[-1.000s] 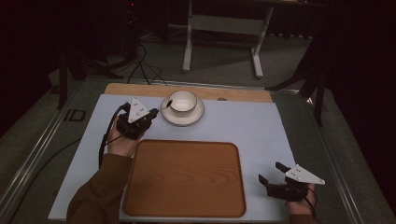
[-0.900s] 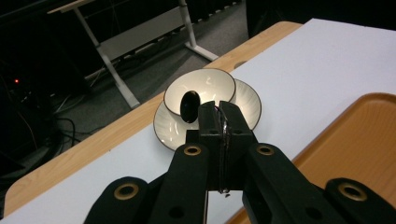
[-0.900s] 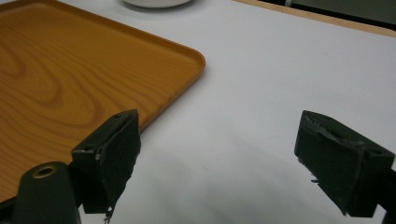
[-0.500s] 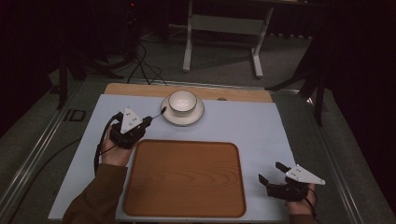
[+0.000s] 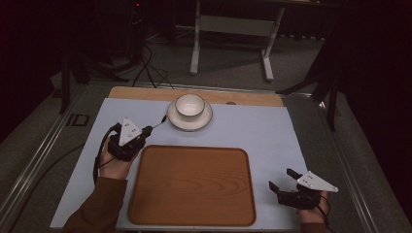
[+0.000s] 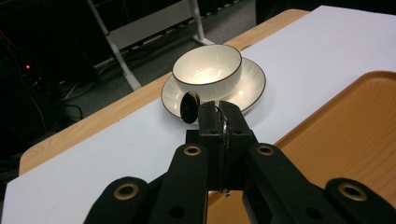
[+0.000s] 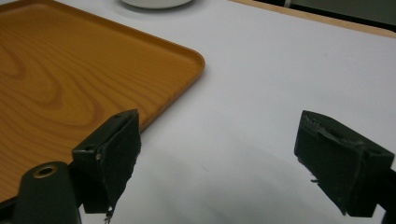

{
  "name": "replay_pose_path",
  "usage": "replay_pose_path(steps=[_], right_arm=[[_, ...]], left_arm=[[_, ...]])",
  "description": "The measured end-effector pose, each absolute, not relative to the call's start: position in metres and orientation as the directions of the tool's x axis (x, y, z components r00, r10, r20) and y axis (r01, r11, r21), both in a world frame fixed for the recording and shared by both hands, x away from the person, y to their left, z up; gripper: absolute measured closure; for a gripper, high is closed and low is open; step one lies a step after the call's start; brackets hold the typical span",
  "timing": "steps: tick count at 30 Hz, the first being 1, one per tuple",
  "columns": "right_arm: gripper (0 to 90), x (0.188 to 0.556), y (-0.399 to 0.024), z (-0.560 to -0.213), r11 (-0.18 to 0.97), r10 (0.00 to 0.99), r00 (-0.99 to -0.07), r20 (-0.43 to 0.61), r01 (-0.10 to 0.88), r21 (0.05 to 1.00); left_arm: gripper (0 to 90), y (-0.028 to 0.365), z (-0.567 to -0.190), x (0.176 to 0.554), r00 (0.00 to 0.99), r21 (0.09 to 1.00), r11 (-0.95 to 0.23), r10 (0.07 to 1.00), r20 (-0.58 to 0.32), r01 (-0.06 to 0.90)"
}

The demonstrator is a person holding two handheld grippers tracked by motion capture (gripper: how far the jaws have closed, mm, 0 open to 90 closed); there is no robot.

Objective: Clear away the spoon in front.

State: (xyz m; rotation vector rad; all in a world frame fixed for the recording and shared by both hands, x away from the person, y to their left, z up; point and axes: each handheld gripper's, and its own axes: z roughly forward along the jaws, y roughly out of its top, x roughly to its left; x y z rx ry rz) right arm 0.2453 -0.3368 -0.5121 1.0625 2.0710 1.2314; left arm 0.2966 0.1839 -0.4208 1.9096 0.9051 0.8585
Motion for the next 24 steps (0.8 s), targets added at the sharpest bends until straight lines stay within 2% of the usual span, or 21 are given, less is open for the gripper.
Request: replay_pose_path(steps=[24], right_arm=[[14.4,0.245,-0.337,-0.512,0.287,0.823,-0.567,-0.032,0.366,0.885]], left_arm=[[88.9,0.202,-0.439,0.271,0.485,0.868,-0.394,0.848,0.216,0.301]])
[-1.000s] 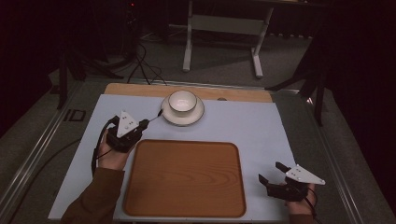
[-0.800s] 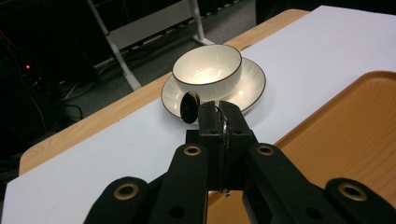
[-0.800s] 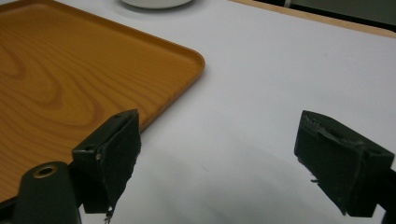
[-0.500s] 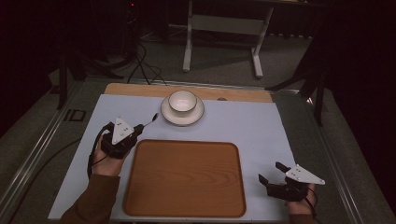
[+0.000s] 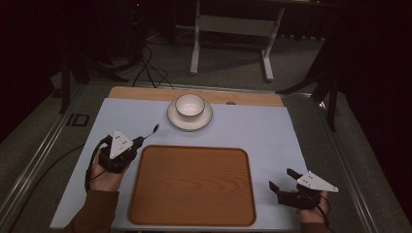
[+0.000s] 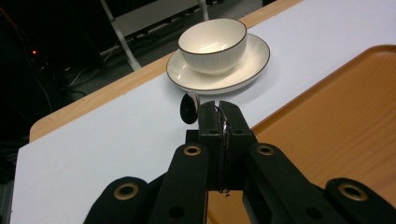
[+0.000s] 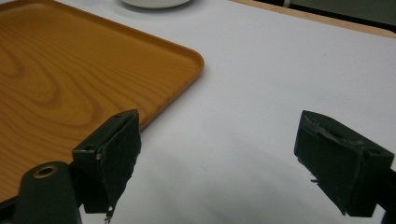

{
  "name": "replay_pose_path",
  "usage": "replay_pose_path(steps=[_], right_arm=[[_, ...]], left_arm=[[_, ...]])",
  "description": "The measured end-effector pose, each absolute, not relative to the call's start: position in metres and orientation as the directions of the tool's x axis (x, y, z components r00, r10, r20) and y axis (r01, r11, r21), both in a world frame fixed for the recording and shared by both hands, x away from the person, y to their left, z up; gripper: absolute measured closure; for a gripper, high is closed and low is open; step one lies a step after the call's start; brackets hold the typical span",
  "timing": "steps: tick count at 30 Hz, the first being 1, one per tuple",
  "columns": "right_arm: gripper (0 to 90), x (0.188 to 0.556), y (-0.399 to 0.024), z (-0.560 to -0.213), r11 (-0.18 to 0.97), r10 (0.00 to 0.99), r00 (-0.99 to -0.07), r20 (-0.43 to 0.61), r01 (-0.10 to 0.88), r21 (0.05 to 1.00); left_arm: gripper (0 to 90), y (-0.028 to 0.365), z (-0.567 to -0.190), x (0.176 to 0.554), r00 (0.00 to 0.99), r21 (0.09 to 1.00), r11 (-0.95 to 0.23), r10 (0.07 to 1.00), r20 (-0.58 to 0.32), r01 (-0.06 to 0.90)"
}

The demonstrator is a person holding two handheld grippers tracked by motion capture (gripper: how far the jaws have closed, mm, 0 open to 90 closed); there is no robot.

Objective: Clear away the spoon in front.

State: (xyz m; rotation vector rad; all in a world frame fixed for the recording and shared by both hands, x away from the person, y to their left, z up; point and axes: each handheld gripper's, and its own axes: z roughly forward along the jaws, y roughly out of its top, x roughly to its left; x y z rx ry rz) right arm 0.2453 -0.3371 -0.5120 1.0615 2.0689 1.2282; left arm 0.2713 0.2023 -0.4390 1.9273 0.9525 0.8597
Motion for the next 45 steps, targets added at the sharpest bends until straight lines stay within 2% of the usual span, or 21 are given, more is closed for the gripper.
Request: replay_pose_path(steps=[26,45], right_arm=[[14.6,0.246,-0.337,-0.512,0.290,0.822,-0.568,-0.035,0.366,0.884],[14.6,0.246,-0.336,-0.512,0.289,0.823,-0.566,-0.032,0.370,0.883]], left_arm=[[88.7,0.212,-0.449,0.238,0.500,0.863,-0.394,0.842,0.201,0.317],[87.4,0.210,-0.469,0.220,0.523,0.825,-0.431,0.828,0.202,0.365]])
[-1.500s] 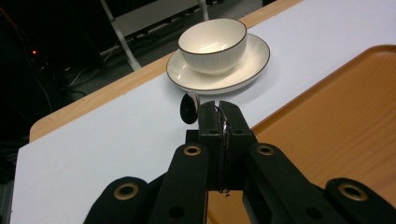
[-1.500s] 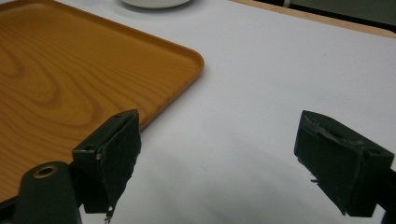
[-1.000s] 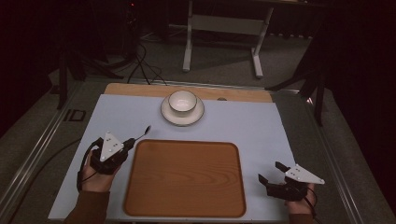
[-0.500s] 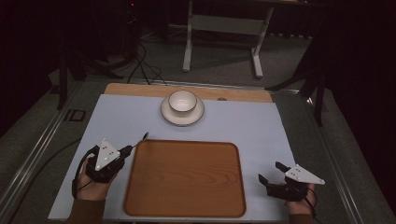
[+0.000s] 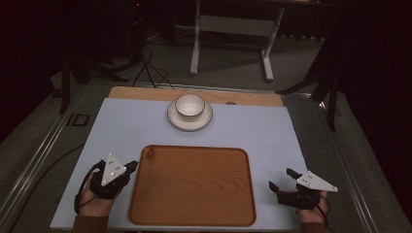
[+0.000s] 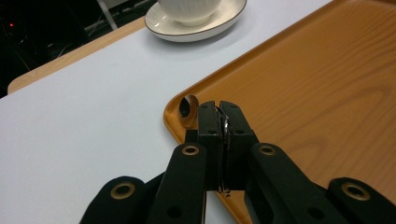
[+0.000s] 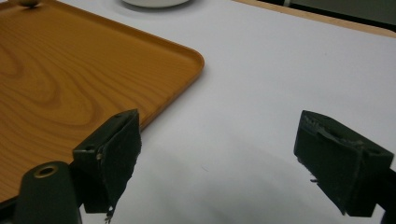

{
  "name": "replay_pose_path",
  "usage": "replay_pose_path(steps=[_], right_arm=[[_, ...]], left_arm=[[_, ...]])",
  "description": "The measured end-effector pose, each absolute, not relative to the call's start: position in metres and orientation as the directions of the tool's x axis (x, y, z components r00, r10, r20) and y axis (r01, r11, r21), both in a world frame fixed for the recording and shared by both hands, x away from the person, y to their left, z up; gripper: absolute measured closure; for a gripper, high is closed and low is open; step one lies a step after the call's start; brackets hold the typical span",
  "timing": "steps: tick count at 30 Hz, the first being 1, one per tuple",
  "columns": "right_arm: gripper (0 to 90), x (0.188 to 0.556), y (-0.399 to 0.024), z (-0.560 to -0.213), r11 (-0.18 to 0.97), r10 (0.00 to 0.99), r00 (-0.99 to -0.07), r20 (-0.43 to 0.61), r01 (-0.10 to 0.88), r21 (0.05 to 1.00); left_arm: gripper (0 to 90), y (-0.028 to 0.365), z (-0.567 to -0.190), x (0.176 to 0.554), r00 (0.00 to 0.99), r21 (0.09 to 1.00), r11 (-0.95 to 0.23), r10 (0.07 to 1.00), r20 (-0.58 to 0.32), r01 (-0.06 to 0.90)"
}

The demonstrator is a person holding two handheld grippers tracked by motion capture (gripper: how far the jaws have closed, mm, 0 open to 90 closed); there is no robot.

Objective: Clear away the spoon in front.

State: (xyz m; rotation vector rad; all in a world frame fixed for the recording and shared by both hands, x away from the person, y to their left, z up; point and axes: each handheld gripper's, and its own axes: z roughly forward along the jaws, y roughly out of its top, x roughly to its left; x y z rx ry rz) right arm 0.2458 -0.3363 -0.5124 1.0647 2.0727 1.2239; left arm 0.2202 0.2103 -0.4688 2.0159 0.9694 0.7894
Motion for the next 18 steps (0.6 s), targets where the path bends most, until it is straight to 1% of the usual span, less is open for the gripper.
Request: replay_pose_path(steps=[2,7,13,18], right_arm=[[14.6,0.246,-0.336,-0.512,0.289,0.823,-0.567,-0.032,0.370,0.883],[14.6,0.246,-0.336,-0.512,0.290,0.823,-0.568,-0.033,0.370,0.883],[14.6,0.246,-0.336,-0.512,0.286,0.824,-0.565,-0.031,0.369,0.884],[14.6,0.246,-0.336,-0.512,0.287,0.824,-0.566,-0.032,0.369,0.884]], left_arm=[[86.3,0.207,-0.470,0.218,0.522,0.820,-0.442,0.826,0.214,0.363],[80.2,0.203,-0.472,0.215,0.536,0.814,-0.456,0.815,0.219,0.360],[77.5,0.197,-0.473,0.210,0.553,0.825,-0.439,0.811,0.192,0.357],[70.1,0.194,-0.470,0.204,0.575,0.839,-0.421,0.801,0.166,0.344]])
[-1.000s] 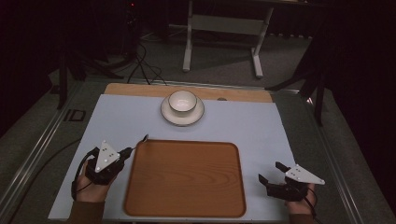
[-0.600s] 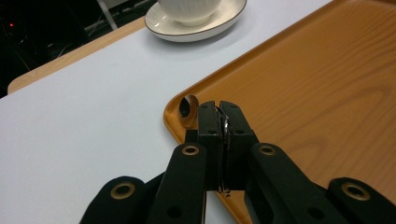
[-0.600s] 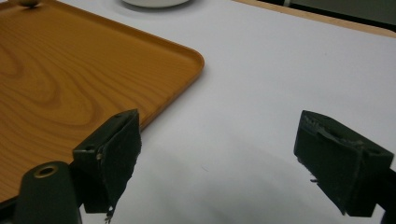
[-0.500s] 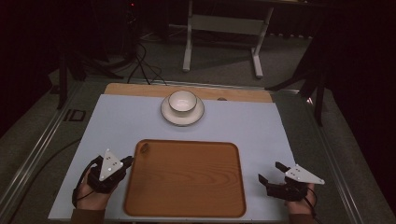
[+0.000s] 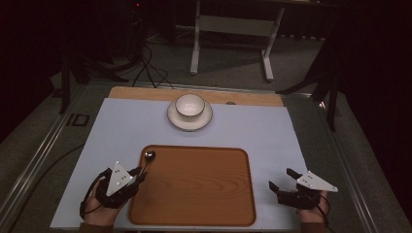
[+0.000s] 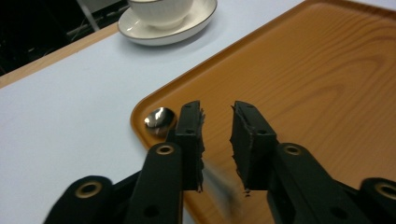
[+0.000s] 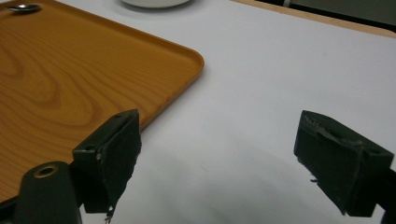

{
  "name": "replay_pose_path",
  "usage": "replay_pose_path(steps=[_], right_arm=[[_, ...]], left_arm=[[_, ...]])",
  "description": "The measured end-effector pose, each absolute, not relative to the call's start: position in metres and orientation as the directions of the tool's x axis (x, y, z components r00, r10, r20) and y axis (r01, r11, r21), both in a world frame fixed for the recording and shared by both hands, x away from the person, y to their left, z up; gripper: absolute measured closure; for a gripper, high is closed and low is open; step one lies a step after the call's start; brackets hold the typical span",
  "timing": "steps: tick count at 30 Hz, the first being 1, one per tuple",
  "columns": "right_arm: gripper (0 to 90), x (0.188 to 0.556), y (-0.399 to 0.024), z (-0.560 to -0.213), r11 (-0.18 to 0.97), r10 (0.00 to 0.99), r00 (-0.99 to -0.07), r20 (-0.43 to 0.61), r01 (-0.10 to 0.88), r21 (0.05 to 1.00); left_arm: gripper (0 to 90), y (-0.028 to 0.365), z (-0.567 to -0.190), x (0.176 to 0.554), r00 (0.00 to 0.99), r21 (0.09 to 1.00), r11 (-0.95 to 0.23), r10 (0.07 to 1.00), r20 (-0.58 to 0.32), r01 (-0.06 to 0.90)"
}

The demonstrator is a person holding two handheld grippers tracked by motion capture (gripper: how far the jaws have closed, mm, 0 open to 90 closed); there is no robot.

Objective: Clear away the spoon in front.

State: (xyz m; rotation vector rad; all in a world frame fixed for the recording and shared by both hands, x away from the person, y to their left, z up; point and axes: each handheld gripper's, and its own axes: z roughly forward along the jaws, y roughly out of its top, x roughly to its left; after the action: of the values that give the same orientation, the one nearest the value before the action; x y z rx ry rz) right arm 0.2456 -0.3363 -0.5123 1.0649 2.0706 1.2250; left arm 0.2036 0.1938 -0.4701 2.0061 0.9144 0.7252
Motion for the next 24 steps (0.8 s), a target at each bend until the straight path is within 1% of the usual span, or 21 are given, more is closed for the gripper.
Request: replay_pose_path(steps=[4,12,13,14,17,24], right_arm=[[14.6,0.245,-0.336,-0.512,0.287,0.824,-0.565,-0.032,0.369,0.884],[14.5,0.246,-0.336,-0.512,0.290,0.823,-0.567,-0.034,0.370,0.883],[14.5,0.246,-0.336,-0.512,0.290,0.823,-0.567,-0.034,0.369,0.883],[14.6,0.246,-0.336,-0.512,0.291,0.823,-0.567,-0.034,0.369,0.883],[14.6,0.246,-0.336,-0.512,0.290,0.823,-0.566,-0.033,0.370,0.883],[14.6,0.246,-0.336,-0.512,0.292,0.823,-0.567,-0.037,0.366,0.884]], left_arm=[[61.7,0.194,-0.469,0.204,0.584,0.846,-0.405,0.799,0.143,0.346],[51.8,0.198,-0.466,0.213,0.563,0.854,-0.381,0.816,0.132,0.353],[51.8,0.199,-0.464,0.216,0.551,0.857,-0.374,0.824,0.131,0.355],[48.4,0.200,-0.463,0.218,0.543,0.856,-0.374,0.829,0.136,0.357],[46.5,0.204,-0.460,0.225,0.522,0.858,-0.362,0.842,0.135,0.363],[46.0,0.217,-0.453,0.239,0.462,0.871,-0.318,0.878,0.122,0.373]])
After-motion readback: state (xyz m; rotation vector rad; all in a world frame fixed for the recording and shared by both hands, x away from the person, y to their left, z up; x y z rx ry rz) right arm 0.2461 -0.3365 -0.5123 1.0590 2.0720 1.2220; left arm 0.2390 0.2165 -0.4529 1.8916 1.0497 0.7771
